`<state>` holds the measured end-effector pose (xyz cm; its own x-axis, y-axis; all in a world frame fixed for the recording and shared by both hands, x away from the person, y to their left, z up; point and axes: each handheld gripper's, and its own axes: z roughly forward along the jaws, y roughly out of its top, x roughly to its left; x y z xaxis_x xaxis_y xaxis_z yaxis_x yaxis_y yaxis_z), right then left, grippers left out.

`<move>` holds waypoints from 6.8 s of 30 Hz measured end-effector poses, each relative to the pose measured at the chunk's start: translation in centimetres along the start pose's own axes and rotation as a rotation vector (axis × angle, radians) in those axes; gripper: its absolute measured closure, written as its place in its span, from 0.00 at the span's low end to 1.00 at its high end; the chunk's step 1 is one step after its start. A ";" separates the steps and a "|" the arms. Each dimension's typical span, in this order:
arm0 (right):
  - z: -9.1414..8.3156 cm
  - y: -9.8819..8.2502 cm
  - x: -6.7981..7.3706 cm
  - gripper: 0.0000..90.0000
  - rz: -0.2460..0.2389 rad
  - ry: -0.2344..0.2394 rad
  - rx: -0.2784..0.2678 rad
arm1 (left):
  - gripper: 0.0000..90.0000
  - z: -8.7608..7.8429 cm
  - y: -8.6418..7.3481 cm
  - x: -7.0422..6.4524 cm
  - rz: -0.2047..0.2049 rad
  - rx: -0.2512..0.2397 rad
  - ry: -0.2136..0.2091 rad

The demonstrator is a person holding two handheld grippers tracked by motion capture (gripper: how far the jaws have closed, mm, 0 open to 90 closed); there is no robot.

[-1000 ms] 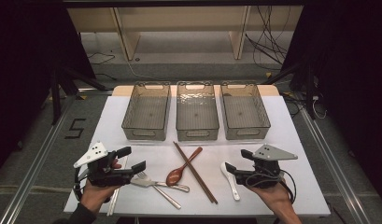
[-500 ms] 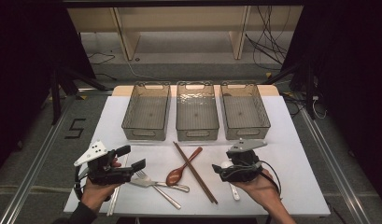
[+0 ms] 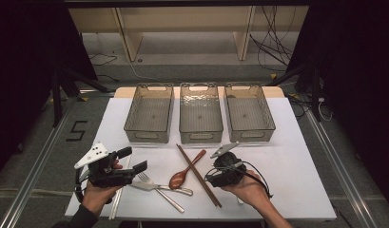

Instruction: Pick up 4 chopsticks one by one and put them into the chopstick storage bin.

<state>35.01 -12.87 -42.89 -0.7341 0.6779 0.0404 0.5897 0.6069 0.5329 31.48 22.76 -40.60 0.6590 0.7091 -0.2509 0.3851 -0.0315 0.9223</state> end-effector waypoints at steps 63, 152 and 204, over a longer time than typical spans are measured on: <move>3.9 0.7 -0.5 0.95 0.038 0.051 0.185 | 0.16 -0.1 0.0 0.0 0.002 -0.004 -0.016; -1.1 3.5 4.4 0.95 -0.083 0.086 -0.357 | 0.65 9.0 1.0 -2.4 -0.270 0.050 -0.227; -2.7 0.7 1.1 0.36 0.031 0.094 -0.294 | 0.92 6.6 11.1 7.1 -0.235 0.091 0.010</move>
<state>33.75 -12.81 -40.21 -0.7533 0.6444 0.1313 0.4997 0.4311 0.7513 44.71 22.73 -34.05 0.5382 0.7113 -0.4522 0.5841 0.0719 0.8085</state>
